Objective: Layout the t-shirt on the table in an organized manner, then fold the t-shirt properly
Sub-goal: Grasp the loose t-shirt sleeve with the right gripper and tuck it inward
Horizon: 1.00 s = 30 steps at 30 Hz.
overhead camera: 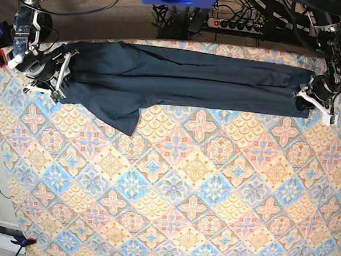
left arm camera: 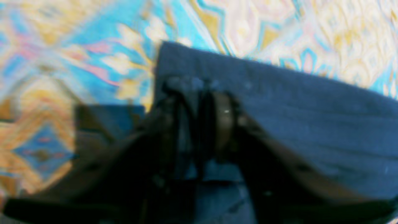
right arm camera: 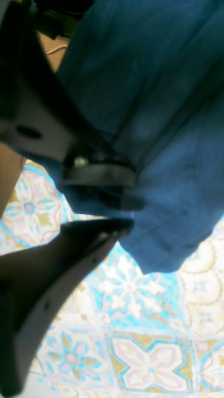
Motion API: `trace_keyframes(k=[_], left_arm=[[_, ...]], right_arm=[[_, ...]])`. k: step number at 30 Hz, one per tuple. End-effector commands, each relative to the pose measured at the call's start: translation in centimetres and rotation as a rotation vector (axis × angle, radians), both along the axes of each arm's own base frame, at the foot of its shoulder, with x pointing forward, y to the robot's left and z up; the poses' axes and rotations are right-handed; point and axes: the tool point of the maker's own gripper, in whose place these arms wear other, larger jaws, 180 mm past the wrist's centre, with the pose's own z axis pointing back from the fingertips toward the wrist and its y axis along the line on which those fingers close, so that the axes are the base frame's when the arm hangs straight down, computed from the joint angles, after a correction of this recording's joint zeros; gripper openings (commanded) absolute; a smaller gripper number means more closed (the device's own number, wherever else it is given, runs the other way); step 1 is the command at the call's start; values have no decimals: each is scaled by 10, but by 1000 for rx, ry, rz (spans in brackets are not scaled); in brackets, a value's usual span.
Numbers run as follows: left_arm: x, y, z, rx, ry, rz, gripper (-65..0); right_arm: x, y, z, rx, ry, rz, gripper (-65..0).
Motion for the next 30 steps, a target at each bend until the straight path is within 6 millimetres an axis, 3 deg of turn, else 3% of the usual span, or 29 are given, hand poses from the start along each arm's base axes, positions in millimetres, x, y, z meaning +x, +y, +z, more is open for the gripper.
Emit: trace_keyframes(k=[1, 5, 9, 13, 18, 21, 27, 30], left_arm=[[13, 4, 21, 31, -63, -19, -408], [19, 6, 38, 34, -120, -2, -388], [17, 20, 53, -57, -216, 122, -388], [18, 22, 62, -107, -265, 159, -388], [20, 19, 64, -133, -280, 162, -388], [21, 18, 65, -143, -287, 163, -388], [21, 17, 65, -151, -290, 162, -388], [21, 17, 65, -151, -290, 162, -388]], right_arm=[[14, -14, 22, -30, -71, -15, -444], [25, -25, 52, -65, -161, -40, -444], [32, -20, 59, -56, -192, -34, -444], [59, 8, 67, 6, -252, -9, -444], [98, 57, 86, 43, -320, 131, -444], [111, 69, 74, 62, -283, 163, -444], [118, 56, 23, 95, -129, 102, -444], [121, 61, 9, 128, -89, 77, -442]])
